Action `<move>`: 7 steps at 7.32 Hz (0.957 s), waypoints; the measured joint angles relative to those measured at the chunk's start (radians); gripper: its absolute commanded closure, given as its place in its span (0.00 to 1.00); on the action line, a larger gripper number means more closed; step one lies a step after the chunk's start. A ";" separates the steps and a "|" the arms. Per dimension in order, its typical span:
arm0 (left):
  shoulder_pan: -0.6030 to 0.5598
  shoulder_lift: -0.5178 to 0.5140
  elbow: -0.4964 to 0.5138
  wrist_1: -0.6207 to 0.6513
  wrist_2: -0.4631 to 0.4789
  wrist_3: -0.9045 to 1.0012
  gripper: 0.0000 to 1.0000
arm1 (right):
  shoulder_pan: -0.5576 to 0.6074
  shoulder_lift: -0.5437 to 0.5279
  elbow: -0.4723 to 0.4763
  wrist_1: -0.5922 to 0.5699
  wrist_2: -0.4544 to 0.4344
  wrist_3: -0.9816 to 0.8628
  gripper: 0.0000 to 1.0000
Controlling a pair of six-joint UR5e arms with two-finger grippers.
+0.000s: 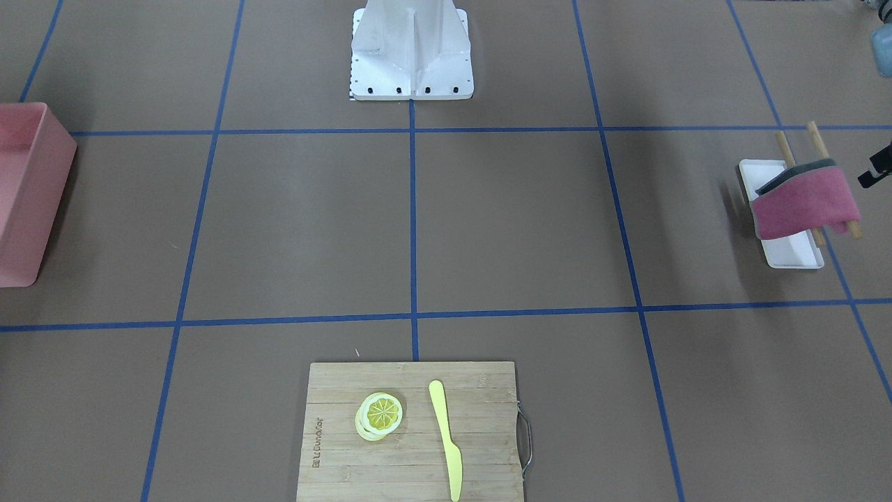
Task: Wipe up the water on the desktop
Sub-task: 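Close the left gripper on the pink cloth in the white tray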
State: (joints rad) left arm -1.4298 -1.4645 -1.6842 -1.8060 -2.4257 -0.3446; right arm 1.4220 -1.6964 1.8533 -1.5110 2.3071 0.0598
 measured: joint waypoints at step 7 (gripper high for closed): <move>0.067 -0.015 0.038 -0.004 -0.009 -0.015 0.52 | 0.000 -0.003 -0.006 -0.002 0.000 -0.005 0.00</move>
State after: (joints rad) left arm -1.3627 -1.4798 -1.6460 -1.8101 -2.4344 -0.3592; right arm 1.4220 -1.6995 1.8468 -1.5125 2.3068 0.0547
